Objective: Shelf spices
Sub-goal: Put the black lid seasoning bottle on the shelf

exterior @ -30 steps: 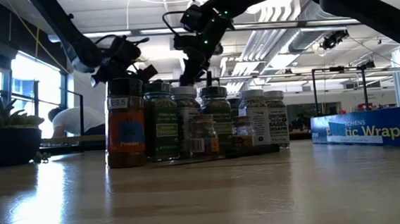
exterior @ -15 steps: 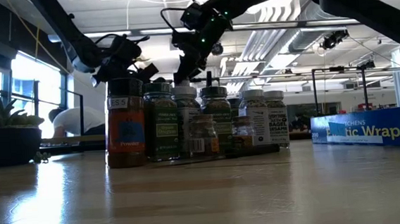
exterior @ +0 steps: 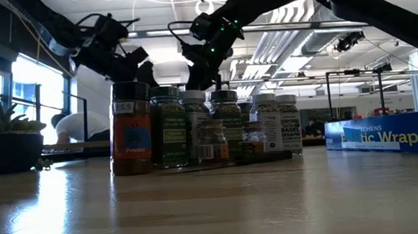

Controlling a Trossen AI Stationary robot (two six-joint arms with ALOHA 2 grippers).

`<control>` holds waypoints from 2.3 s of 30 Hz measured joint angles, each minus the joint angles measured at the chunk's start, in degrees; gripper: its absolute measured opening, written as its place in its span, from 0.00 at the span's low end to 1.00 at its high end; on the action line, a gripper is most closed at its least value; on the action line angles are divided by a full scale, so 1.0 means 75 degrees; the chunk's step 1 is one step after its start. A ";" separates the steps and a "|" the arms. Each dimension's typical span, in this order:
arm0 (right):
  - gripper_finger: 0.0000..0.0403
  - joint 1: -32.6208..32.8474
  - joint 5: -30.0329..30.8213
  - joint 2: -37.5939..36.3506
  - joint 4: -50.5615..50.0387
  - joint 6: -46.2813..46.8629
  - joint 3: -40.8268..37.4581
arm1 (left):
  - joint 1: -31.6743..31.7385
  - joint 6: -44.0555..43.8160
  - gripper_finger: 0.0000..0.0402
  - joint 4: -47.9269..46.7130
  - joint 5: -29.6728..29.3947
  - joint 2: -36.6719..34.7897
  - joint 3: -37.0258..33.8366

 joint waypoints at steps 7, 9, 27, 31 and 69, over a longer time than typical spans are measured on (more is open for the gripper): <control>0.48 0.0181 0.0715 0.0145 -0.0120 0.0268 0.0000 | -0.0365 -0.0047 0.61 0.0011 -0.0040 -0.1025 -0.0604; 0.48 0.0247 0.0687 0.0175 -0.0065 0.0414 0.0000 | -0.0459 -0.0055 0.61 0.0028 -0.0047 -0.1234 -0.0696; 0.60 0.0432 0.0798 0.0186 -0.0415 0.0843 0.0000 | -0.0723 0.0066 0.61 -0.0209 -0.0127 -0.2029 -0.0796; 0.62 0.0470 0.0816 0.0183 -0.0420 0.0777 0.0000 | -0.0723 0.0090 0.61 -0.0226 -0.0127 -0.2173 -0.0796; 0.63 0.0647 0.2049 0.0174 0.0306 0.0929 -0.0032 | -0.0705 0.0294 0.61 -0.0747 -0.0469 -0.2748 -0.0796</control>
